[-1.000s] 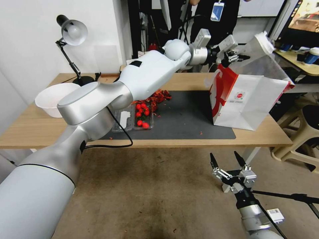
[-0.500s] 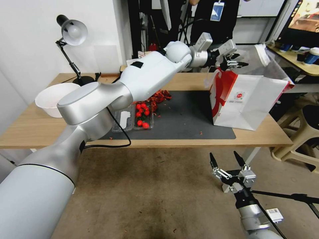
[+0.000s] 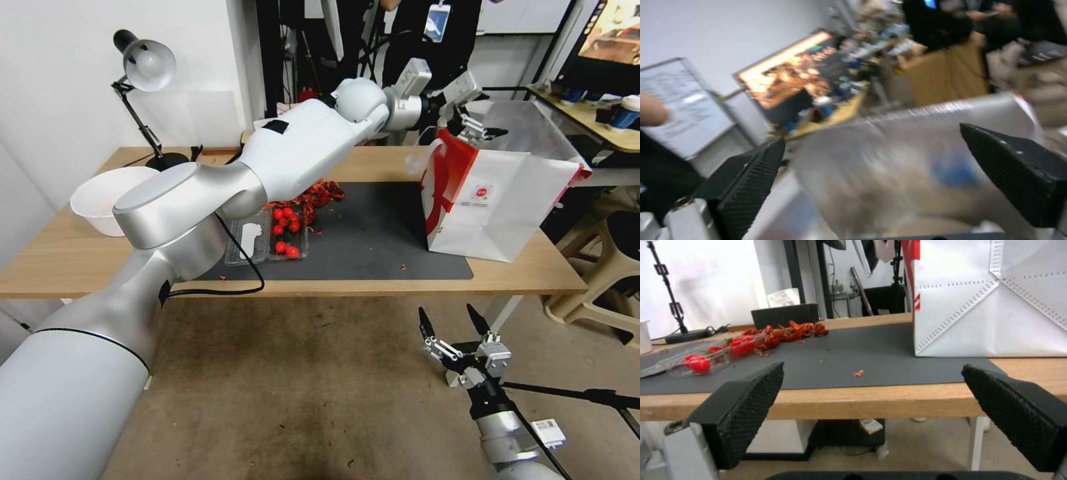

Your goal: Pick up the trash from the table and place it into the takeout bag.

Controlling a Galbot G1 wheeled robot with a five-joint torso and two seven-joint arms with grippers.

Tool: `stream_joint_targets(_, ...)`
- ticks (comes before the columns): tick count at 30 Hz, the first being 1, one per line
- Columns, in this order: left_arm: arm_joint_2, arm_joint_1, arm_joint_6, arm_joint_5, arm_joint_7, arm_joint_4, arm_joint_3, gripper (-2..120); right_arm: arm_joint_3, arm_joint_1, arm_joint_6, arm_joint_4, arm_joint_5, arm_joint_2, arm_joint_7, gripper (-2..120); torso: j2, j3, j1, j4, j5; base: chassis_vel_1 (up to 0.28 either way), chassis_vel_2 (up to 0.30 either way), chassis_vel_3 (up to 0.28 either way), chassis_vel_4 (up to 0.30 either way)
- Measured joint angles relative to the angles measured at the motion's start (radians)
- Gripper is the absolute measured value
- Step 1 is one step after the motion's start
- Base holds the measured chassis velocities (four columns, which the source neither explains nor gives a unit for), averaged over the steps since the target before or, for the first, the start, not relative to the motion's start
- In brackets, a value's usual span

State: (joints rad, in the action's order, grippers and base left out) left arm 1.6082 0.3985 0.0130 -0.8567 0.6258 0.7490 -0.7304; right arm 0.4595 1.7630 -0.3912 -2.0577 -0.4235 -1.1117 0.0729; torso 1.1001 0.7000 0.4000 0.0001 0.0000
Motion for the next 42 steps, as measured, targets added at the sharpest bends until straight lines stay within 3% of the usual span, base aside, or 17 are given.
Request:
stream_joint_targets(1, 0.000, -0.001, -0.008, -0.019, -0.059, 0.022, 0.001, 99, 0.000, 0.000, 0.000, -0.001, 0.000, 0.000, 0.000, 100, 0.000, 0.000, 0.000, 0.0000, 0.0000, 0.000, 0.000, 0.000, 0.000)
stream_joint_targets(2, -0.001, -0.010, -0.018, -0.045, -0.182, 0.066, -0.008, 100, 0.000, 0.000, 0.000, -0.002, 0.000, 0.000, 0.000, 100, 0.000, 0.000, 0.000, 0.0001, 0.0000, 0.000, 0.000, 0.000, 0.000)
stream_joint_targets(3, -0.001, -0.010, -0.018, -0.045, -0.182, 0.066, -0.008, 100, 0.000, 0.000, 0.000, -0.002, 0.000, 0.000, 0.000, 100, 0.000, 0.000, 0.000, 0.0001, 0.0000, 0.000, 0.000, 0.000, 0.000)
stream_joint_targets(4, -0.013, -0.026, -0.026, -0.077, -0.317, 0.130, -0.024, 100, 0.000, 0.000, 0.000, -0.004, 0.001, 0.000, 0.000, 100, 0.000, 0.000, 0.000, -0.0013, 0.0001, 0.000, 0.000, 0.000, 0.000)
stream_joint_targets(6, -0.093, -0.074, -0.036, -0.099, -0.556, 0.256, -0.024, 100, 0.001, 0.004, 0.000, -0.004, 0.001, 0.002, 0.000, 100, 0.000, 0.000, 0.000, 0.0001, 0.0000, 0.000, 0.000, 0.000, 0.000)
stream_joint_targets(7, -0.093, -0.074, -0.036, -0.099, -0.556, 0.256, -0.024, 100, 0.001, 0.004, 0.000, -0.004, 0.001, 0.002, 0.000, 100, 0.000, 0.000, 0.000, 0.0001, 0.0000, 0.000, 0.000, 0.000, 0.000)
stream_joint_targets(8, -0.128, -0.100, -0.018, -0.088, -0.668, 0.298, -0.013, 100, 0.001, 0.005, -0.001, -0.004, 0.000, 0.004, 0.000, 100, 0.000, 0.000, 0.000, 0.0006, -0.0002, 0.000, 0.000, 0.000, 0.000)
stream_joint_targets(10, -0.158, -0.127, -0.016, -0.077, -0.770, 0.344, 0.010, 100, -0.001, 0.005, -0.003, -0.003, 0.000, 0.004, 0.000, 100, 0.000, 0.000, 0.000, 0.0006, -0.0003, 0.000, 0.000, 0.000, 0.000)
stream_joint_targets(11, -0.158, -0.127, -0.016, -0.077, -0.770, 0.344, 0.010, 100, -0.001, 0.005, -0.003, -0.003, 0.000, 0.004, 0.000, 100, 0.000, 0.000, 0.000, 0.0006, -0.0003, 0.000, 0.000, 0.000, 0.000)
stream_joint_targets(14, -0.190, -0.170, -0.028, -0.043, -0.986, 0.402, 0.040, 100, -0.005, 0.010, -0.006, -0.002, 0.001, 0.002, 0.000, 100, 0.000, 0.000, 0.000, -0.0003, -0.0003, 0.000, 0.000, 0.000, 0.000)
stream_joint_targets(15, -0.190, -0.170, -0.028, -0.043, -0.986, 0.402, 0.040, 100, -0.005, 0.010, -0.006, -0.002, 0.001, 0.002, 0.000, 100, 0.000, 0.000, 0.000, -0.0003, -0.0003, 0.000, 0.000, 0.000, 0.000)
stream_joint_targets(19, -0.246, -0.245, -0.092, -0.001, -1.221, 0.506, 0.049, 100, -0.004, 0.016, -0.011, -0.002, 0.001, 0.002, -0.001, 100, 0.000, 0.000, 0.000, 0.0002, -0.0003, 0.000, 0.000, 0.000, 0.000)
stream_joint_targets(20, -0.246, -0.245, -0.092, -0.001, -1.221, 0.506, 0.049, 100, -0.004, 0.016, -0.011, -0.002, 0.001, 0.002, -0.001, 100, 0.000, 0.000, 0.000, 0.0002, -0.0003, 0.000, 0.000, 0.000, 0.000)
stream_joint_targets(22, -0.285, -0.301, -0.113, 0.020, -1.317, 0.565, 0.056, 100, 0.000, 0.021, -0.012, -0.005, 0.001, 0.002, -0.001, 100, 0.000, 0.000, 0.000, -0.0001, -0.0004, 0.000, 0.000, 0.000, 0.000)
stream_joint_targets(25, -0.325, -0.352, -0.110, 0.041, -1.348, 0.611, 0.070, 100, 0.004, 0.023, -0.012, -0.009, 0.002, 0.003, -0.001, 100, 0.000, 0.000, 0.000, -0.0003, -0.0004, 0.000, 0.000, 0.000, 0.000)
stream_joint_targets(36, -0.491, -0.577, -0.100, 0.144, -1.340, 0.796, 0.196, 100, 0.008, 0.025, -0.011, -0.015, 0.001, 0.010, -0.001, 100, 0.000, 0.000, 0.000, -0.0005, -0.0003, 0.000, 0.000, 0.000, 0.000)
stream_joint_targets(42, -0.631, -0.766, -0.077, 0.210, -1.272, 0.910, 0.316, 100, 0.010, 0.023, -0.006, -0.020, 0.000, 0.010, 0.000, 100, 0.000, 0.000, 0.000, 0.0002, -0.0002, 0.000, 0.000, 0.000, 0.000)
